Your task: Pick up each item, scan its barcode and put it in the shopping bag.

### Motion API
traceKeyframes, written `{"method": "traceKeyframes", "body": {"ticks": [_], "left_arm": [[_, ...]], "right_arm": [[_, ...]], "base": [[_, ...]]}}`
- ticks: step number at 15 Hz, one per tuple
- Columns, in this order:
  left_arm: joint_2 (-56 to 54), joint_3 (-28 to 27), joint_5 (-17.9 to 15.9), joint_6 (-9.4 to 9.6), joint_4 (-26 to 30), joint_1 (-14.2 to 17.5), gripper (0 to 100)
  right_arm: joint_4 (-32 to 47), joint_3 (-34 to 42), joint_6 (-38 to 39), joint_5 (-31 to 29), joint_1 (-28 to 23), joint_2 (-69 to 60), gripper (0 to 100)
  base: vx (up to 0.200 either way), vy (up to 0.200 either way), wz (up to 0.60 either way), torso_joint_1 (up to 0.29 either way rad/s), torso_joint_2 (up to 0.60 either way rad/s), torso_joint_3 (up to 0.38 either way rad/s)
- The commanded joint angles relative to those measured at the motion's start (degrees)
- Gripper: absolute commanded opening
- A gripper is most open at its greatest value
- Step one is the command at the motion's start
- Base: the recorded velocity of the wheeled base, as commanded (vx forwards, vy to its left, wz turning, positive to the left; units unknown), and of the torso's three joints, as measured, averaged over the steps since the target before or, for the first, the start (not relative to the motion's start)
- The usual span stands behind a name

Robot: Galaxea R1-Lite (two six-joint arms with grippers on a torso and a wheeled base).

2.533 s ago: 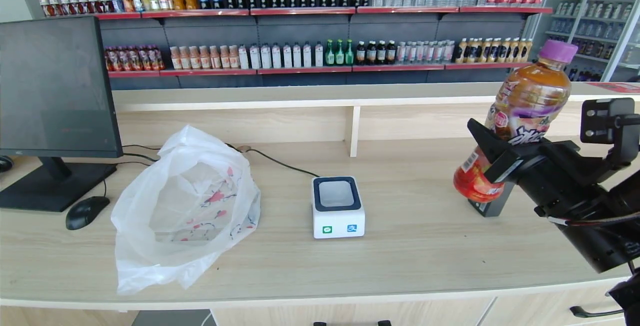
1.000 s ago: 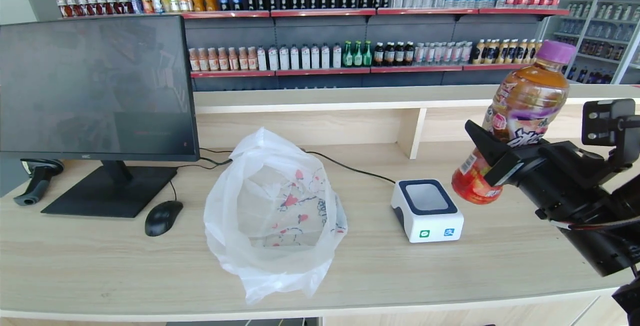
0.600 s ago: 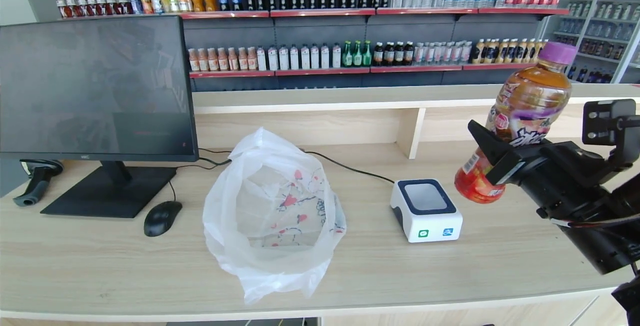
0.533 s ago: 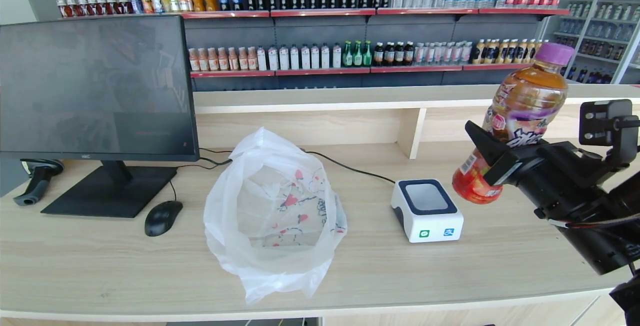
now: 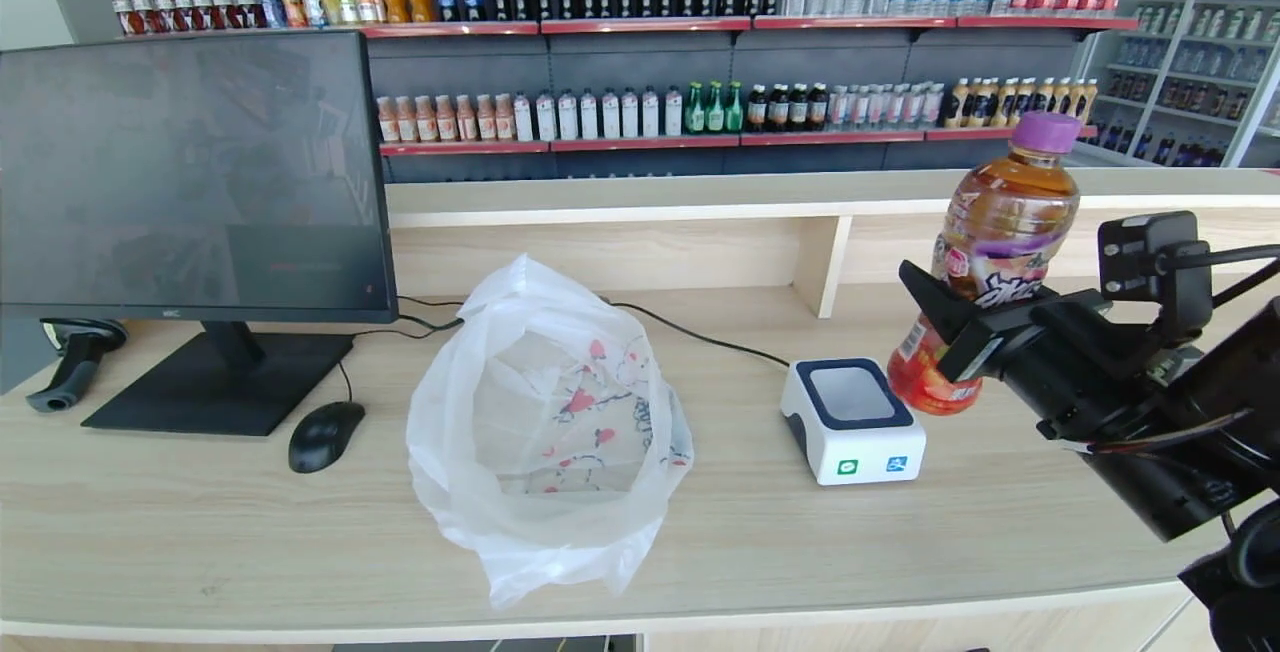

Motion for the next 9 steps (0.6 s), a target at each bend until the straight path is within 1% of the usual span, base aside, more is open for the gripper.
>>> {"method": "traceKeyframes", "body": {"ticks": [1,3,5,8,9], "left_arm": [[0.0,0.0,0.0,-0.04,0.0,0.0,0],[0.0,0.0,0.0,-0.04,0.0,0.0,0],[0.0,0.0,0.0,-0.04,0.0,0.0,0],[0.0,0.0,0.0,-0.04,0.0,0.0,0],[0.0,0.0,0.0,-0.04,0.0,0.0,0]], "right_arm": [[-0.1,-1.4,-0.1,0.0,-0.2,1.4,0],[-0.1,-1.5,-1.0,0.5,0.0,3.4,0],[-0.1,-2.3,-3.2,4.8,-0.7,5.5,0],[-0.1,-4.6,-11.4,16.4,-8.3,8.1,0],[-0.1,-5.0,-13.7,19.3,-9.6,8.0,0]], "base": [[0.000,0.000,0.00,0.000,0.00,0.000],[0.000,0.000,0.00,0.000,0.00,0.000],[0.000,0.000,0.00,0.000,0.00,0.000],[0.000,0.000,0.00,0.000,0.00,0.000],[0.000,0.000,0.00,0.000,0.00,0.000]]}}
